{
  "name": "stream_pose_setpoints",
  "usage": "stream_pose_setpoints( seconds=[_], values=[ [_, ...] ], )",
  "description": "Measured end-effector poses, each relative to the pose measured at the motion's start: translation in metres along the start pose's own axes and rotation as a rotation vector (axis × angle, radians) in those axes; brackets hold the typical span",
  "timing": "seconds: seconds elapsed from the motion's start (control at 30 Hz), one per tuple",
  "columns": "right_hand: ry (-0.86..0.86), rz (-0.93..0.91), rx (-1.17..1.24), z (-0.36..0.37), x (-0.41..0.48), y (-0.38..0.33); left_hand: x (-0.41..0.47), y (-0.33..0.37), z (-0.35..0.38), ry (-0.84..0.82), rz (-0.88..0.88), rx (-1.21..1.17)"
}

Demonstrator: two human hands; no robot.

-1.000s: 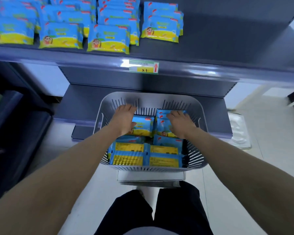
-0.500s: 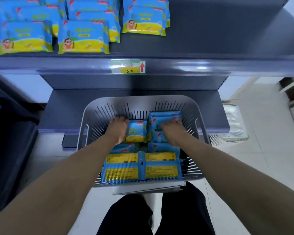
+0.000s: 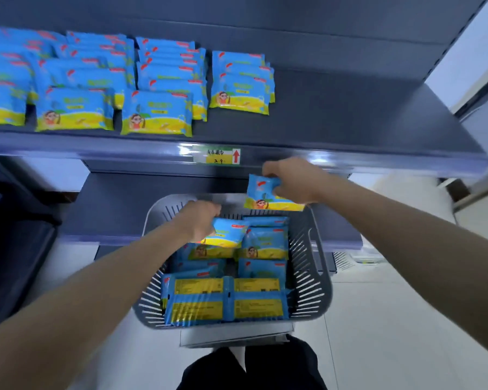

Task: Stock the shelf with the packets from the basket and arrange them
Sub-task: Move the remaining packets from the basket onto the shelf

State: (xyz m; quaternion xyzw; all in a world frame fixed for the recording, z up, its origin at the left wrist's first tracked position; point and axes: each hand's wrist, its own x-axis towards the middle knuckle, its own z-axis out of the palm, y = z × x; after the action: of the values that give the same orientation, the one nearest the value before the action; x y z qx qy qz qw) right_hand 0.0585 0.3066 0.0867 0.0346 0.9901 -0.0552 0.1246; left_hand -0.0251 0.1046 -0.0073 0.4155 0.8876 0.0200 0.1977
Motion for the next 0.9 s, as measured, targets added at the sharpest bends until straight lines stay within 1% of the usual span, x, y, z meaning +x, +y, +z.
stream_pose_setpoints(
  seconds=[0.17, 0.23, 0.33, 0.43, 0.57, 0.6, 0.67, 0.73, 0.9],
  values=[
    [0.191, -0.055, 0.070, -0.093, 0.010, 0.000, -0.024, 0.018, -0.083, 0.102, 0.119, -0.091],
    [0.246, -0.072, 0.064, -0.118, 0.023, -0.001, -0.031, 0.021, -0.114, 0.159, 0.134, -0.119],
    [0.288, -0.057, 0.071, -0.138, 0.049, -0.002, -0.039, 0.021, -0.152, 0.277, 0.111, -0.169],
    [0.238, -0.046, 0.123, -0.135, 0.080, -0.001, -0.039, 0.015, -0.176, 0.398, 0.074, -0.217],
    [0.170, -0.026, 0.161, -0.112, 0.119, 0.008, -0.032, 0.004, -0.189, 0.423, 0.012, -0.213],
    [0.150, -0.022, 0.139, -0.109, 0.127, 0.011, -0.029, 0.000, -0.191, 0.427, -0.006, -0.213],
    [0.099, -0.020, 0.010, -0.109, 0.139, 0.015, -0.022, -0.006, -0.196, 0.441, -0.049, -0.222],
    [0.086, -0.028, -0.099, -0.113, 0.150, 0.022, -0.015, -0.009, -0.199, 0.444, -0.081, -0.241],
    [0.146, -0.046, -0.141, -0.120, 0.186, 0.034, 0.007, -0.005, -0.207, 0.418, -0.058, -0.221]
  ],
)
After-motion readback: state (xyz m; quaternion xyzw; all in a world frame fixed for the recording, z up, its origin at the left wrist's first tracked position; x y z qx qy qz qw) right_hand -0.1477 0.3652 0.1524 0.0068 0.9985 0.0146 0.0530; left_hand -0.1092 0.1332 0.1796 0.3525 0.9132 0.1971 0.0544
